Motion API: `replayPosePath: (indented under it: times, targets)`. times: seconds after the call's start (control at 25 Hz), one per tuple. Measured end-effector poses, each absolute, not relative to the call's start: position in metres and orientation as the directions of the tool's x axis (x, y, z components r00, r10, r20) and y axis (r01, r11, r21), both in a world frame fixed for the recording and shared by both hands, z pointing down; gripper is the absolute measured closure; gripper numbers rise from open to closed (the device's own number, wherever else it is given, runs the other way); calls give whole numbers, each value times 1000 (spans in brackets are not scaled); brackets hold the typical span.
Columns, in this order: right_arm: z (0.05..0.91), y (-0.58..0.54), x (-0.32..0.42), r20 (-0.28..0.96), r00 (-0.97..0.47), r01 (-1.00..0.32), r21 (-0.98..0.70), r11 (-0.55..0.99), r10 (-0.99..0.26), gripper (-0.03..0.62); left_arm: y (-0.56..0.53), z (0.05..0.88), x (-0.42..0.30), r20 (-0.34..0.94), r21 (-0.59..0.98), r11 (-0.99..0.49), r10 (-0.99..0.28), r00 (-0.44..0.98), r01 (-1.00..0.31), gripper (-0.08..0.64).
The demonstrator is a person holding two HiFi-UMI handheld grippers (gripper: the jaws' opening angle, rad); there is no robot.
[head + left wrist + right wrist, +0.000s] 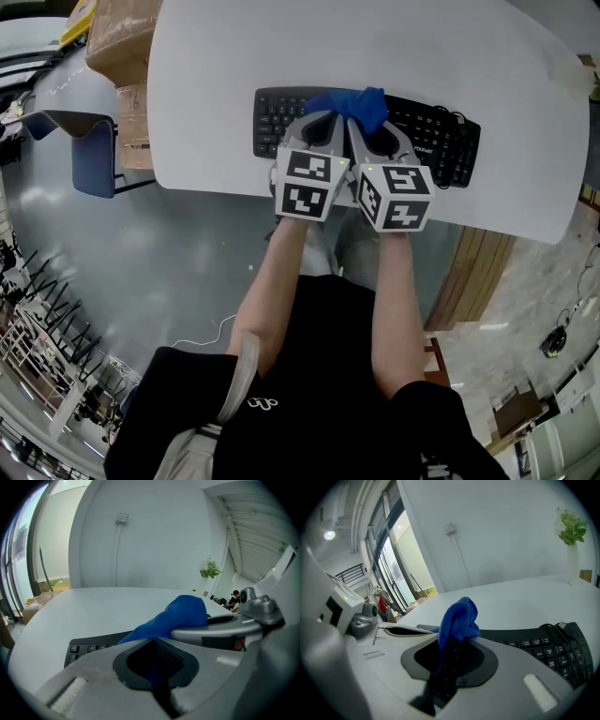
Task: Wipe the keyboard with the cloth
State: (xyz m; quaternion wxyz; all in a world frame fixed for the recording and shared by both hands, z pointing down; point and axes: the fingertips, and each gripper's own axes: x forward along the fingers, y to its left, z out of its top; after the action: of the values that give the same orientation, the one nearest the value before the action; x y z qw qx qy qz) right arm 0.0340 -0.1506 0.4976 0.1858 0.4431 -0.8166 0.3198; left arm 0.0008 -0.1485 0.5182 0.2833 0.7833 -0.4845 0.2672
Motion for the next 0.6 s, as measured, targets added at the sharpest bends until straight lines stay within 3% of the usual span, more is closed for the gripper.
replayPosePath:
  times: [0.6]
  targets:
    - [496,-152,82,590,-517,-856,-358,372,-621,509,-152,515,48,696,182,-399,-594,404,-899,563]
